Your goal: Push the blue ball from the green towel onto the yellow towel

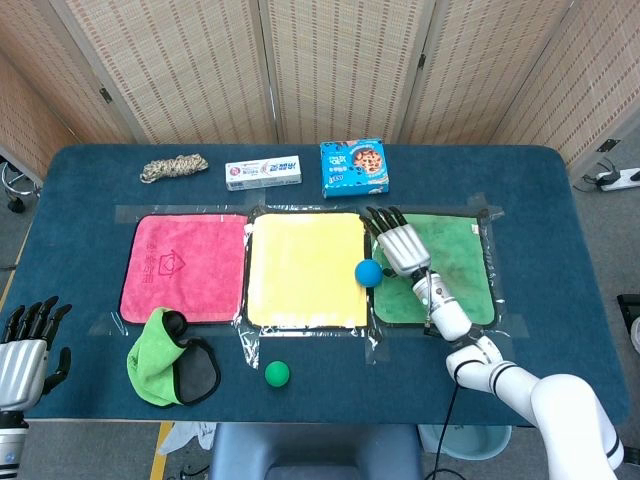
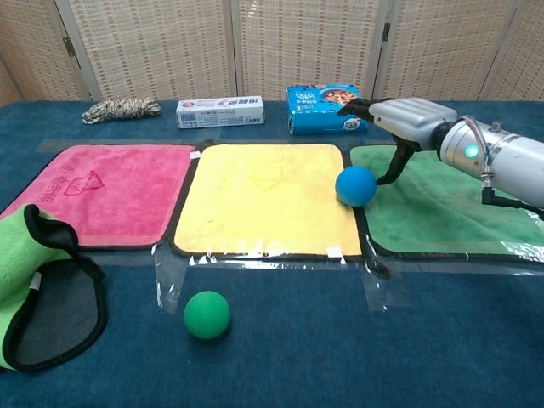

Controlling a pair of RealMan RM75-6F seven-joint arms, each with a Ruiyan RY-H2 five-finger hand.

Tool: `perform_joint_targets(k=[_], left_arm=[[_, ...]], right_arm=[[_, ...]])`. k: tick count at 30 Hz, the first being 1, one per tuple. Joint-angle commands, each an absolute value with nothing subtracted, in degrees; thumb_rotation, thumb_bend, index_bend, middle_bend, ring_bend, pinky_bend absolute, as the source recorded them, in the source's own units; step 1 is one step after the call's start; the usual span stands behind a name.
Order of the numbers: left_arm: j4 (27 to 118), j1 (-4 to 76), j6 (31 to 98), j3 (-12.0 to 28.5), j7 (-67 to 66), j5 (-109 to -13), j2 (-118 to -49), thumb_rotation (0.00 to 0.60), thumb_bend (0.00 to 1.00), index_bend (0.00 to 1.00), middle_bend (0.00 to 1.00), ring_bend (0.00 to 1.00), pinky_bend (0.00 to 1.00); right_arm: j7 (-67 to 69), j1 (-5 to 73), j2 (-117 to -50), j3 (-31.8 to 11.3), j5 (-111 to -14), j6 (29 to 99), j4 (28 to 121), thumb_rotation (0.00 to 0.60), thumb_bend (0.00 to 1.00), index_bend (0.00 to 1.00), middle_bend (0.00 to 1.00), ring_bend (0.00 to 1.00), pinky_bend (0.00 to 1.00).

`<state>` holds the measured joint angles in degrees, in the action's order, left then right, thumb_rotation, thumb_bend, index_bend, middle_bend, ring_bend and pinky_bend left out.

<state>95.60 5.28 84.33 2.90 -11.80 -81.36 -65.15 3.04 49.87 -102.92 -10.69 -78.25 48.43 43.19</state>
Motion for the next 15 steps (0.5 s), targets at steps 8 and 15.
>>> perform_joint_targets(k=[8, 15], left_arm=[[95.2, 5.3, 83.9, 2.8, -11.3, -81.1, -65.1, 0.600, 0.59, 0.16, 0.09, 0.10, 0.06], [95.1, 5.5, 83.4, 2.9, -11.0, -81.0, -64.9, 0.600, 0.59, 0.16, 0.09, 0.10, 0.06]], right_arm=[[0.2, 52.6, -103.7, -13.1, -76.7, 47.6, 45.6, 0.600, 0.08, 0.00, 0.00, 0.00, 0.00], [-1.2, 51.9, -101.5, -13.5, -75.9, 48.6, 50.0, 0.600, 0.08, 0.00, 0.00, 0.00, 0.00]])
